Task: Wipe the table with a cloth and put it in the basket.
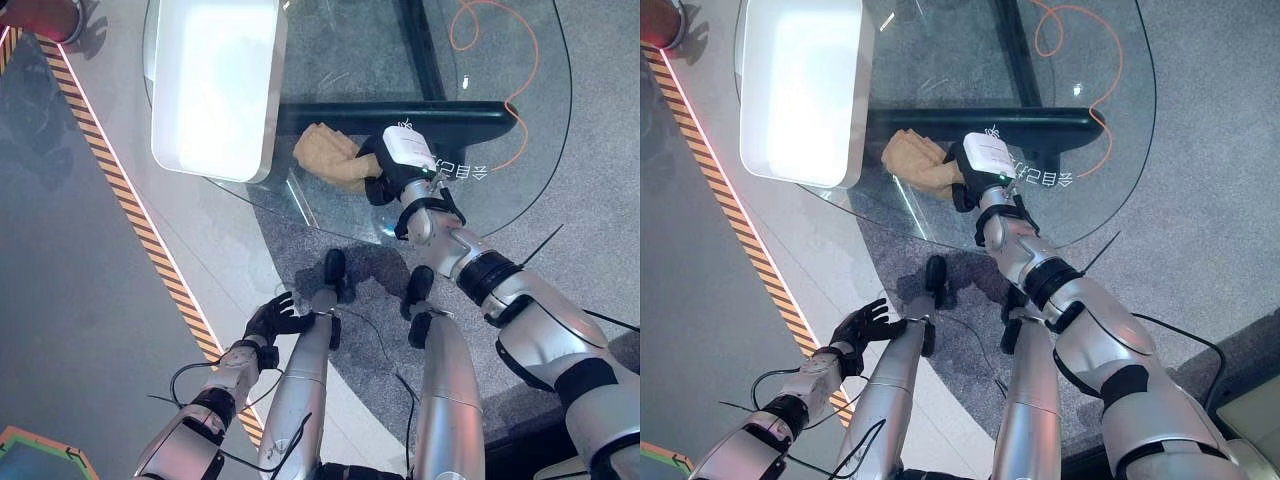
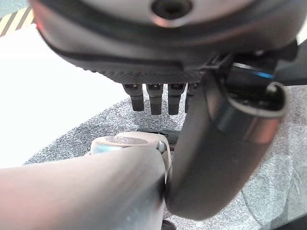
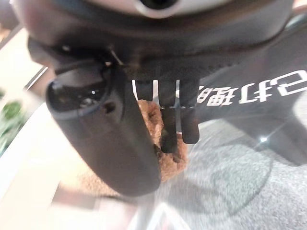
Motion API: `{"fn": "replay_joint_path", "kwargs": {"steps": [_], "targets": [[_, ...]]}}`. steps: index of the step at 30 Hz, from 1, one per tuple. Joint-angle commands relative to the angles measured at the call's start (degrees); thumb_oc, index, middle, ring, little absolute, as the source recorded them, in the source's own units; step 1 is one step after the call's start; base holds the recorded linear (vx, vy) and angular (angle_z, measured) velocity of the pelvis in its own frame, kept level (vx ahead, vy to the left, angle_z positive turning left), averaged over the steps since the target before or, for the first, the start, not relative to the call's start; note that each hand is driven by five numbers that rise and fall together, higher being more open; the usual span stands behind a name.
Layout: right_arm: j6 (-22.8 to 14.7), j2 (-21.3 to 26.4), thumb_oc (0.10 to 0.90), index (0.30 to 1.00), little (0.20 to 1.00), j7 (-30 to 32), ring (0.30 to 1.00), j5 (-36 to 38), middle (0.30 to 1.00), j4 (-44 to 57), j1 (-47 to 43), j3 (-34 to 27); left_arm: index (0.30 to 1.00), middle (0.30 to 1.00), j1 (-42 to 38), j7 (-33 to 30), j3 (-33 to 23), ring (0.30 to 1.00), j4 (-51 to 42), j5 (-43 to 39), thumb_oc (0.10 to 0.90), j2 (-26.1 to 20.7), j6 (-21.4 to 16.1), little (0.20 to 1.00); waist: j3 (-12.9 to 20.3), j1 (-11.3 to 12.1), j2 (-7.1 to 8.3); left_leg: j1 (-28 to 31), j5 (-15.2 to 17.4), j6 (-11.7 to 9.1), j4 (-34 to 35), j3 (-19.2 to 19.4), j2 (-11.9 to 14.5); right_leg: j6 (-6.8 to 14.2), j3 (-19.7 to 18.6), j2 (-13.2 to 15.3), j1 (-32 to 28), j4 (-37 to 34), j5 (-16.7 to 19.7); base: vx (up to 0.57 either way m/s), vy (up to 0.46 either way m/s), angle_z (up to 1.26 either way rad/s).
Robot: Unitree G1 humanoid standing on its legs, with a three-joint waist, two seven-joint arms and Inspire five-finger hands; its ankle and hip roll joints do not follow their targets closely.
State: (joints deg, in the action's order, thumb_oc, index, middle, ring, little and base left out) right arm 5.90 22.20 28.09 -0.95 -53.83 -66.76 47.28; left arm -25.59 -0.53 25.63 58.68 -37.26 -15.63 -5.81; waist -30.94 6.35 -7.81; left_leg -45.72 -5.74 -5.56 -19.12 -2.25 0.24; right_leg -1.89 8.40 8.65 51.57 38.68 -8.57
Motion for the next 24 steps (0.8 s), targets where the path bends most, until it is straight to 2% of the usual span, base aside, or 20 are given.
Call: {"fn": "replay_joint_path", "kwargs": {"steps": [1,3,7,11,20,24], "targets": [[0.3,7.2,0.100,0.300,0.200,16.5,0.300,6.2,0.300,-3.6,-6.1,-9.3,0.900,0.900,2.3,0.6,0.5,0.900,3.4,-0.6,0.800,0.6,-1.9,0.900,1.1,-0.6,-2.65,0.6,9.5,4.3,-7.9,5.9,-2.9,2.7,1.2,-1.1,-1.1,-5.3,2.8,0.02,0.013,0.04],[-0.3,8.9,0.100,0.300,0.200,20.7,0.300,8.4,0.300,-5.0,-6.1,-12.4,0.900,0.900,2.6,0.2,0.6,0.900,3.2,-1.1,0.800,0.7,-2.1,0.900,1.1,-0.7,-2.63,0.5,9.7,4.4,-7.9,6.0,-2.7,2.8,1.3,-1.1,-1.0,-5.3,2.7,0.02,0.016,0.04],[-1.5,12.0,0.100,0.300,0.200,24.6,0.300,12.3,0.300,-6.8,-5.2,-16.8,0.900,0.900,3.2,0.5,0.1,0.900,2.4,-1.8,0.800,0.0,-2.0,0.900,1.1,-1.3,-2.68,0.1,10.2,4.6,-8.2,6.2,-2.5,2.8,1.0,-1.1,-0.4,-5.0,2.6,0.00,0.008,-0.01],[-4.0,14.9,0.100,0.300,0.200,26.0,0.300,14.1,0.300,-9.1,-3.3,-20.1,0.900,0.900,3.9,1.1,-0.4,0.900,2.5,-2.2,0.800,-0.7,-2.3,0.900,1.1,-1.8,-2.51,-0.2,10.6,4.7,-8.4,6.2,-2.3,2.8,0.8,-1.2,-0.1,-5.0,2.4,0.02,0.006,-0.07],[-6.0,19.0,0.100,0.300,0.200,29.8,0.300,18.0,0.300,-12.2,-1.3,-23.8,0.900,0.900,4.5,1.9,-1.1,0.900,2.3,-2.7,0.800,-2.2,-2.6,0.900,1.1,-2.5,-1.82,-1.0,11.1,5.0,-8.9,6.1,-2.1,2.7,0.7,-1.8,0.4,-5.2,2.4,0.00,-0.001,0.00],[-7.9,20.3,0.100,0.300,0.200,28.4,0.300,19.5,0.300,-14.6,-0.8,-25.6,0.900,0.900,4.8,2.1,-1.3,0.900,2.1,-2.5,0.800,-2.9,-2.6,0.900,1.1,-2.4,-1.49,-1.4,11.3,5.2,-9.1,5.8,-2.1,2.7,0.7,-2.1,0.3,-5.2,2.3,0.00,-0.026,0.00]]}}
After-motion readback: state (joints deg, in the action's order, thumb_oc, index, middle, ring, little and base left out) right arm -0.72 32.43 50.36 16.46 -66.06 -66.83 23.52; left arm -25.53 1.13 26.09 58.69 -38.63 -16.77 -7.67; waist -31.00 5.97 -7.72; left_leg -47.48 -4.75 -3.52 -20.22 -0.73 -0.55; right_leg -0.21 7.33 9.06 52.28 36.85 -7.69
